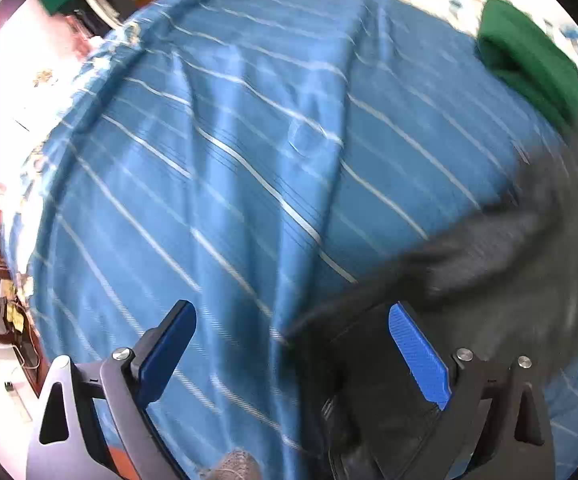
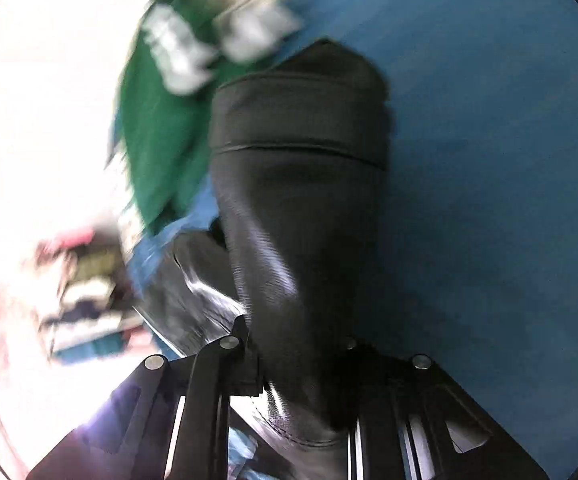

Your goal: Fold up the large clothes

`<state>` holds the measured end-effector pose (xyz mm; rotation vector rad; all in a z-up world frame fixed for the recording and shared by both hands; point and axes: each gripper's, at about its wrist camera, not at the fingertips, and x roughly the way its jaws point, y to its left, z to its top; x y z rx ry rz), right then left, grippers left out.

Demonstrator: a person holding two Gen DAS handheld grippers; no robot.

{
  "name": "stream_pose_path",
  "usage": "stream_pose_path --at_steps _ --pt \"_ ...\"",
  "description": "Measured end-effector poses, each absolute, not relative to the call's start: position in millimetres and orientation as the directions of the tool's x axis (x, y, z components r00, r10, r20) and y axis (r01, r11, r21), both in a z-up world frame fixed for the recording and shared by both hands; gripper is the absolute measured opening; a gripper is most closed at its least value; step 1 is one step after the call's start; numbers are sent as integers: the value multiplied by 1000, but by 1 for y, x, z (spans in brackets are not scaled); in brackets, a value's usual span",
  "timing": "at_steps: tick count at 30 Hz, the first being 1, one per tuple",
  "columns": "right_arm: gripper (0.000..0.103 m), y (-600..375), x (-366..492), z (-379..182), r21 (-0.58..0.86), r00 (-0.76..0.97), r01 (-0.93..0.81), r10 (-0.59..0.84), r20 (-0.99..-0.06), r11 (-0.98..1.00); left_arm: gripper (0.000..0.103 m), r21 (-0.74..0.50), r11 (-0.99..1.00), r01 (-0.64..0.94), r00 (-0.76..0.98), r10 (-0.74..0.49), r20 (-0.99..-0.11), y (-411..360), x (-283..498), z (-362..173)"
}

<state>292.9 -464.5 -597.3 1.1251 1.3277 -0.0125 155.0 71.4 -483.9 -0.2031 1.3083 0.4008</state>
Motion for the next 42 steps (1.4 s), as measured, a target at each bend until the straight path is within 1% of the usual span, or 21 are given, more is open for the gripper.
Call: stream_pose_path --at_steps 3,5,7,8,10,11,12,15,16,18,19,20,21,22,26,27,30,33,36,40,42 --pt "19 -511 201 -589 475 219 685 465 -858 553 99 70 899 -433 204 174 -963 76 144 -476" --pt "32 -530 163 -599 383 109 715 449 -887 584 99 67 891 -450 192 169 -967 74 138 -476" --pt "36 -557 136 -597 354 45 712 463 -885 607 99 67 885 -461 174 164 -971 60 133 -478" --pt "41 -566 123 -590 332 22 701 446 -895 631 99 63 884 -463 166 156 -974 54 130 -480" --pt "48 -567 114 -569 264 -32 642 369 -929 720 99 65 887 -457 148 148 -978 41 126 -484" --pt "48 -564 111 -552 191 -69 580 281 -957 792 99 69 892 -446 146 148 -978 35 127 -486" --pt "49 -560 112 -542 152 -82 543 232 -969 826 99 73 900 -429 149 150 -977 27 128 -487" --pt "49 -533 129 -497 68 -16 375 79 -997 925 99 97 918 -385 162 170 -972 10 132 -488" --pt "49 -518 139 -487 77 24 321 73 -997 944 99 106 923 -371 166 178 -970 5 135 -490" --pt "48 -481 177 -485 148 78 234 134 -988 961 99 112 927 -358 178 185 -966 0 138 -492" --pt "45 -464 194 -491 220 86 197 207 -975 955 99 118 928 -354 176 190 -966 -1 140 -494" --pt "31 -453 211 -501 266 85 193 254 -963 944 99 113 928 -355 176 185 -967 -1 142 -496" --pt "24 -439 230 -519 303 76 189 293 -953 934 99 107 927 -359 178 180 -967 0 143 -496" --pt "21 -429 246 -537 318 71 192 310 -948 929 99 104 925 -364 179 179 -967 1 142 -496" --pt "22 -406 298 -615 269 -15 248 281 -960 931 99 115 921 -373 189 197 -962 7 136 -490" --pt "22 -407 303 -615 267 3 267 276 -961 926 99 120 920 -373 190 203 -961 6 132 -489" --pt "22 -408 303 -592 245 -44 238 263 -964 940 99 113 917 -382 175 191 -966 8 122 -490" --pt "23 -416 277 -546 325 32 209 326 -945 922 99 92 914 -395 163 169 -972 12 113 -489" --pt "23 -402 258 -525 356 42 121 353 -935 927 99 82 911 -404 167 161 -973 13 104 -485" --pt "19 -360 256 -546 378 42 81 375 -926 922 99 80 913 -400 153 153 -976 12 99 -487" --pt "18 -337 275 -581 308 27 92 306 -952 947 99 80 917 -392 152 150 -977 11 99 -488"
